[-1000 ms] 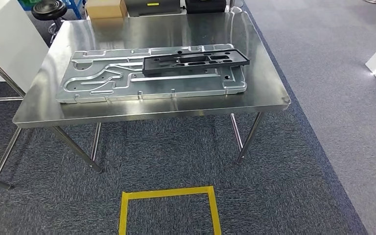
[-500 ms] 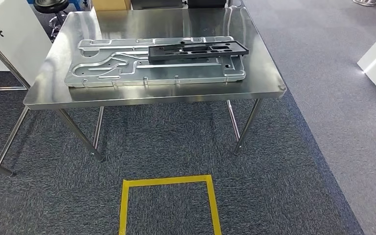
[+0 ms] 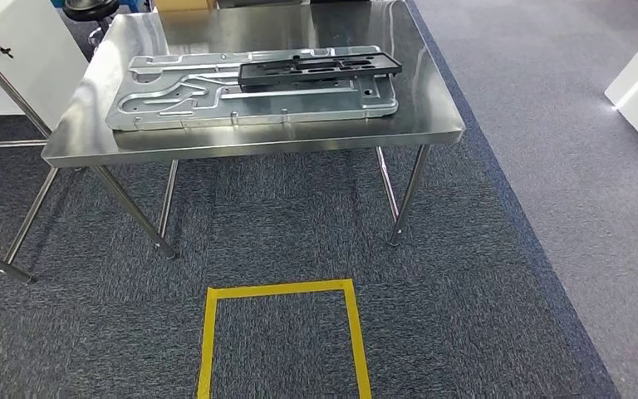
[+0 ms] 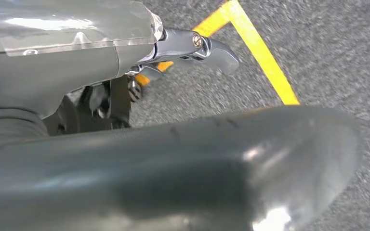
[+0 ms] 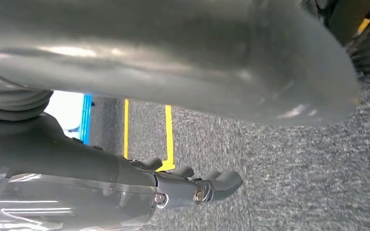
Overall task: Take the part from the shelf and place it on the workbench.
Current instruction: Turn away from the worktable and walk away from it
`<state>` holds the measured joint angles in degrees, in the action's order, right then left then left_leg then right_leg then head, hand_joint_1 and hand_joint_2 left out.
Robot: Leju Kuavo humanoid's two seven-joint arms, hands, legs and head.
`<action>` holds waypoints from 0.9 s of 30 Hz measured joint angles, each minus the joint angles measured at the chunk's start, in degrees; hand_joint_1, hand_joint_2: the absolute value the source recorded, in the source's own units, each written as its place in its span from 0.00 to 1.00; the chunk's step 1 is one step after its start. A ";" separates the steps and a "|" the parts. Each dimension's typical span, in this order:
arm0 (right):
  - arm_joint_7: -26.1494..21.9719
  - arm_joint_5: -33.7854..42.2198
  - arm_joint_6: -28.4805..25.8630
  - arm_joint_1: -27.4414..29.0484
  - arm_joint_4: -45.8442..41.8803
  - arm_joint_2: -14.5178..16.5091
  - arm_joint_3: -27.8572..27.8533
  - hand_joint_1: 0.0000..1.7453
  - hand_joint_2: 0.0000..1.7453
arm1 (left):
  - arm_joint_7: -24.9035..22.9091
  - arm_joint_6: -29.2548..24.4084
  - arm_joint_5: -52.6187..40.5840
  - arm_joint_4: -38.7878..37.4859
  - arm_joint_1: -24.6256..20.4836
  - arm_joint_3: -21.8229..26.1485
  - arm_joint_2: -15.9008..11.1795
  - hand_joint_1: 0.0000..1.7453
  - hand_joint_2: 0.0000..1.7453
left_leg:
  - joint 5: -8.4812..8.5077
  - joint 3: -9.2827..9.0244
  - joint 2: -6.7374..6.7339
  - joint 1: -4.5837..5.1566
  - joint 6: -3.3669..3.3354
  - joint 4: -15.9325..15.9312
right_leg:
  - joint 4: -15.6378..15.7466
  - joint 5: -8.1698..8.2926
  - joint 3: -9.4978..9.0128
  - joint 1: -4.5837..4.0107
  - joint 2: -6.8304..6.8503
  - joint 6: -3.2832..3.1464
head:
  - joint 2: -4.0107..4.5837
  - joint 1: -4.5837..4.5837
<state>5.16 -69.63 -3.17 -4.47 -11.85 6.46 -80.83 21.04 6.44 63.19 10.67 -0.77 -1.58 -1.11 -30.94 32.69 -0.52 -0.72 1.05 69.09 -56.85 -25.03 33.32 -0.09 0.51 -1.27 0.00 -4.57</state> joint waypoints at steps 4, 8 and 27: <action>-1.70 0.08 0.32 0.00 -0.01 0.24 -0.39 0.00 0.00 | -0.08 0.09 0.00 0.00 -0.54 -0.26 -0.02 0.00 0.00 | -1.07 -8.77 -0.03 0.61 -1.37 -13.31 | -0.92 1.39 1.79 -0.27 0.12 1.08 | 0.00 0.01; -2.68 0.17 0.80 0.09 -0.02 0.21 -0.46 0.00 0.00 | -0.80 -0.23 0.01 0.00 -0.52 -0.32 -0.01 0.00 0.00 | 0.45 -7.78 -0.30 0.41 -2.85 -14.27 | -3.52 -0.34 3.03 0.12 -0.06 2.53 | 0.00 0.02; -3.18 0.09 1.35 0.40 -0.02 -0.10 -0.48 0.00 0.00 | -3.15 -1.39 -0.02 0.00 -0.20 -0.32 0.04 0.00 0.00 | -5.42 3.24 -0.04 0.08 0.07 3.17 | 0.36 -2.47 -3.12 0.62 -0.12 0.05 | 0.00 0.00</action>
<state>1.99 -69.54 -1.82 -4.08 -11.87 6.36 -81.31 17.89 5.04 63.17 10.67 -0.97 -1.90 -1.07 -36.36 35.93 -0.57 -0.65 1.12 72.26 -56.50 -27.50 30.20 0.53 0.39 -1.23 0.00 -4.57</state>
